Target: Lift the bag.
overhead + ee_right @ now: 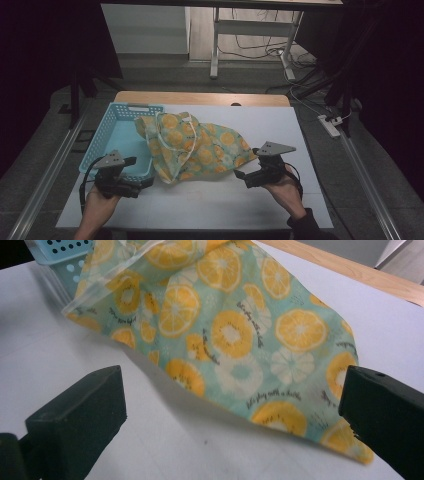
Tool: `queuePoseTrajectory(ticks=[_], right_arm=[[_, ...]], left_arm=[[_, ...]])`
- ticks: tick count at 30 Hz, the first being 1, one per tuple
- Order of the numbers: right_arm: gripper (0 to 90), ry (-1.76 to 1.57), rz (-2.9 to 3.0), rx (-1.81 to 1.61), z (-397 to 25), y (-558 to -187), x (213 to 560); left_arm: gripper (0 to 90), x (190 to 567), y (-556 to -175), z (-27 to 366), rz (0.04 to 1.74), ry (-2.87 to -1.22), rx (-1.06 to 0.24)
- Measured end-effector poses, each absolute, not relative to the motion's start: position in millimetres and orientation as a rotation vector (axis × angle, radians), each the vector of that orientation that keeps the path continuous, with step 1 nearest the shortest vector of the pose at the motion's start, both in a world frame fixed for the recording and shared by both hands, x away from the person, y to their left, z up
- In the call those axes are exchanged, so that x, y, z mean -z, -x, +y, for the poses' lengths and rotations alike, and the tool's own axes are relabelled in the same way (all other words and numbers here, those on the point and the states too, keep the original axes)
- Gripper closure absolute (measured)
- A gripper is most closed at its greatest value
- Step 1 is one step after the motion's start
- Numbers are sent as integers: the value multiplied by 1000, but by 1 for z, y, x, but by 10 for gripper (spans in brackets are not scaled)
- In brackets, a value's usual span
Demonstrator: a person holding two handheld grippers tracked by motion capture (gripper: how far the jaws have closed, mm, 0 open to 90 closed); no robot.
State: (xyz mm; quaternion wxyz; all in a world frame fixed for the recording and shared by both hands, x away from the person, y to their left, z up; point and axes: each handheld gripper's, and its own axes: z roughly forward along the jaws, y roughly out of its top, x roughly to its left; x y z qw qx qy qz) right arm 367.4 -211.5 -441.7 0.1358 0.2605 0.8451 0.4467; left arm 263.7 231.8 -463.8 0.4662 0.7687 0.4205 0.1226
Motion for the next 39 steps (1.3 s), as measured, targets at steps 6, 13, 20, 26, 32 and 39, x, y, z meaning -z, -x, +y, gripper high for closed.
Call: queuePoseTrajectory(ticks=[6, 13, 20, 26, 32, 39], right_arm=[[0, -772, 2414, -1293, -226, -353, 443], [0, -817, 2397, -1275, -242, -339, 452], [0, -864, 2368, -1215, -261, -324, 463], [0, -934, 2339, -1209, -279, -312, 471], [0, -988, 2326, -1167, -295, -299, 481], [0, -1051, 2337, -1124, -310, -289, 492]], left_arm=[[0, 472, -246, 244, 1070, -1852, -303], [0, 481, -233, 253, 1106, -1852, -309], [0, 490, -220, 262, 1147, -1851, -320], [0, 500, -212, 270, 1187, -1857, -317], [0, 509, -206, 274, 1222, -1883, -326], [0, 519, -202, 276, 1266, -1927, -329]])
